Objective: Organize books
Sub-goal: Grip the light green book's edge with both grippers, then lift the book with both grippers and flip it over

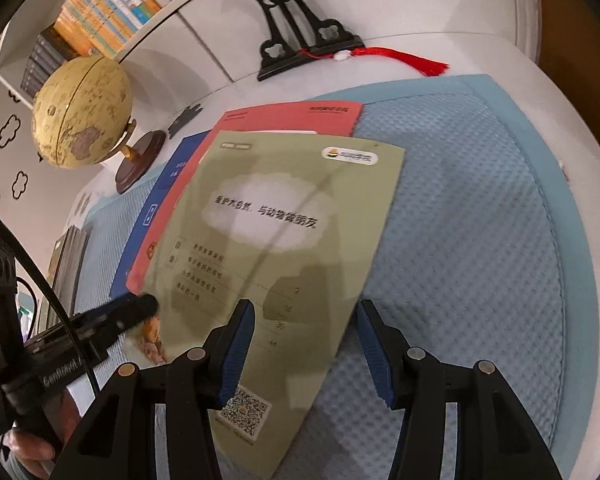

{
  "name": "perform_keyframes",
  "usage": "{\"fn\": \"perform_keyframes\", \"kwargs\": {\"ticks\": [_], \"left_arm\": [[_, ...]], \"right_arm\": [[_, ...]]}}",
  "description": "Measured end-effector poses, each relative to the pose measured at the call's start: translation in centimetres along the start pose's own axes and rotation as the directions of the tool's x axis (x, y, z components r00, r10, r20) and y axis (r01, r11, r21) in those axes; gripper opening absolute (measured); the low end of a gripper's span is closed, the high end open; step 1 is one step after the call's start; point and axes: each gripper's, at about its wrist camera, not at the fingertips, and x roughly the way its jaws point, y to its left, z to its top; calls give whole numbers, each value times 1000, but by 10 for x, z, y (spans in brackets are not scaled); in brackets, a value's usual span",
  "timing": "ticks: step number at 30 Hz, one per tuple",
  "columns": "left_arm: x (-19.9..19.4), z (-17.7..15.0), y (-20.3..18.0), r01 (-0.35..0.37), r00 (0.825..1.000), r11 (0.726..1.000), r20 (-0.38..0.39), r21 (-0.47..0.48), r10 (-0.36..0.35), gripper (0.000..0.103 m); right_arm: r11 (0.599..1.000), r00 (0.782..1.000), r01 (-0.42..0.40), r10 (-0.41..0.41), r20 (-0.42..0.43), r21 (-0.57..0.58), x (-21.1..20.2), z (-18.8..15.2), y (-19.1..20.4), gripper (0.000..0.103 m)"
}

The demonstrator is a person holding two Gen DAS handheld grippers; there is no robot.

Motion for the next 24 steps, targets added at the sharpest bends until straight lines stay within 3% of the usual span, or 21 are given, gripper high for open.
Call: {"fn": "perform_keyframes", "kwargs": {"ticks": [3,7,9,13,18,21,23,24], "left_arm": [[-3,-17,-10,2,1000,999,-20,45,-1,38],[-10,-50,-14,78,994,996,-83,32,-75,38],[-15,-63,-19,81,993,996,-91,47,-76,38],[-18,-70,-25,42,997,998,-67,46,-39,37],[-14,-69,-25,68,996,998,-58,-19,-69,38],[-16,-75,-22,70,995,997,-64,-32,-72,38],[-17,-79,-19,78,995,996,-66,-40,-80,38],[-18,-82,-16,88,994,995,-65,-52,-91,38]], "right_arm": [[1000,1000,1,-1,-3,7,-4,-6,-5,54],[1000,1000,-16,16,-26,-20,-13,-18,-14,54],[999,999,-28,26,-40,-46,-17,-25,-17,54],[996,999,-11,8,-36,-88,-24,-40,-16,54],[994,1000,23,-24,-10,-103,-24,-45,-8,58],[997,996,-81,80,-28,-20,-33,-44,-20,58],[970,973,-228,231,-27,88,-41,-46,-40,58],[940,950,-307,312,-15,147,-43,-48,-50,58]]}}
